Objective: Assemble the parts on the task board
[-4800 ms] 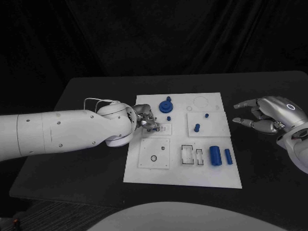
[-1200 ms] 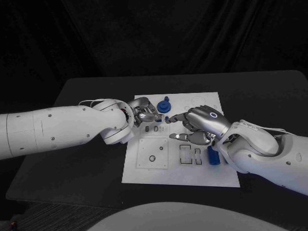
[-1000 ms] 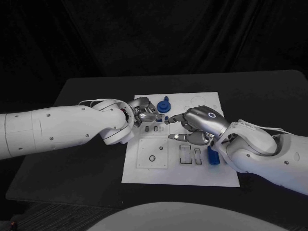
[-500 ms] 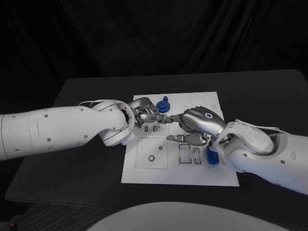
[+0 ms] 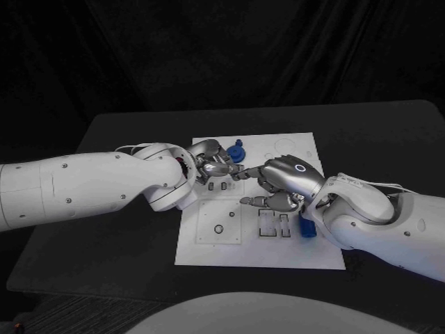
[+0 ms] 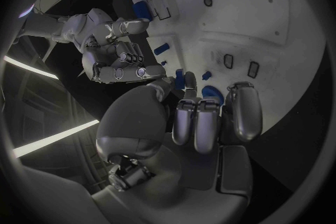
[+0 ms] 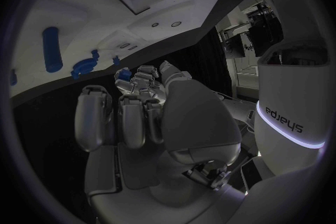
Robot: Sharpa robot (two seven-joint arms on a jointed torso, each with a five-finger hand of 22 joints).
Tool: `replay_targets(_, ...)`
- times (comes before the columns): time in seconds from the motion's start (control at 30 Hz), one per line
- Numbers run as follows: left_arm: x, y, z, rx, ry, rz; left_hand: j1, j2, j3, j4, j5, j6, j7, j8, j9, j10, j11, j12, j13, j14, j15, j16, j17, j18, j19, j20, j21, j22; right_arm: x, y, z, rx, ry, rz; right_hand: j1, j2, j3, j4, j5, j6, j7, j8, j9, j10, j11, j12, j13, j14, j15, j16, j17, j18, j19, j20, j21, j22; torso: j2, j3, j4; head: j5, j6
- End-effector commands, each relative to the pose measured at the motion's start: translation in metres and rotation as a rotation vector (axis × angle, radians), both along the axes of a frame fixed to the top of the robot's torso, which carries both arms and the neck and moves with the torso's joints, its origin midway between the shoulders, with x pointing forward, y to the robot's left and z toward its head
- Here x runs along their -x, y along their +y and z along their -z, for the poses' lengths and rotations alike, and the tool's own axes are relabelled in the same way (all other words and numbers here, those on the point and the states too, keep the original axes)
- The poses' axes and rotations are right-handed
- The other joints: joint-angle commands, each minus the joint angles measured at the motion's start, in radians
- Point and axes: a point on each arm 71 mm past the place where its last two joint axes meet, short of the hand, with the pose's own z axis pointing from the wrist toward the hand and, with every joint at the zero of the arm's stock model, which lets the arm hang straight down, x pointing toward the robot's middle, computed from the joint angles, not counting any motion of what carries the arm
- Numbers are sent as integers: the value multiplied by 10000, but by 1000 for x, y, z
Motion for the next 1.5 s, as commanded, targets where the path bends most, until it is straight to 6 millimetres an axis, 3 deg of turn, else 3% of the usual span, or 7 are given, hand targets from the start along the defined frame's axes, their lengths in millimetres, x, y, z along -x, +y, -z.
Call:
replay_targets(0.03,-2,-3,-7,294,-262,85,10,92,-8,73,4,56,-6,54,-8,1047,-30,36,2634,1057,-23,27,2634,-164,46,11,55,1147,1,0,2,174,89,-13,-111,33,-8,-57,-65,142,-14,-14,5,1040,-7,53,2627,899,-13,59,1728,-139,471,-47,26,2115,-7,2,-13,16,0)
replay_targets(0.57,-1,-5,-11,833,299,-31,162,126,17,62,48,119,-52,62,-64,1047,-69,36,2634,1057,-52,27,2634,-165,68,-15,61,1164,-1,-2,4,260,123,69,-119,50,-6,-88,-64,-12,-47,-24,-10,1040,-36,53,2627,893,-38,43,1703,-135,461,-64,24,2111,1,7,-7,53,8)
replay_targets(0.9,-1,-7,-9,784,516,99,170,120,14,61,49,117,-50,60,-69,1047,-69,36,2634,1057,-54,27,2634,-161,56,-17,45,1155,-2,-4,4,226,92,154,-183,99,-20,-305,-64,-1839,-462,-140,-126,1040,-359,53,2627,863,-287,-27,1573,-127,417,-266,71,2103,5,10,-3,30,47)
replay_targets(1.5,0,-7,-9,790,547,193,187,118,12,64,47,109,-48,52,-81,1047,-70,36,2634,1057,-57,27,2634,-162,59,-21,46,1159,-4,-6,6,373,191,262,-197,113,-21,-318,-66,-1578,-463,-85,-87,1040,-375,53,2627,859,-309,-44,1548,-129,417,-290,86,2105,4,7,-14,56,13)
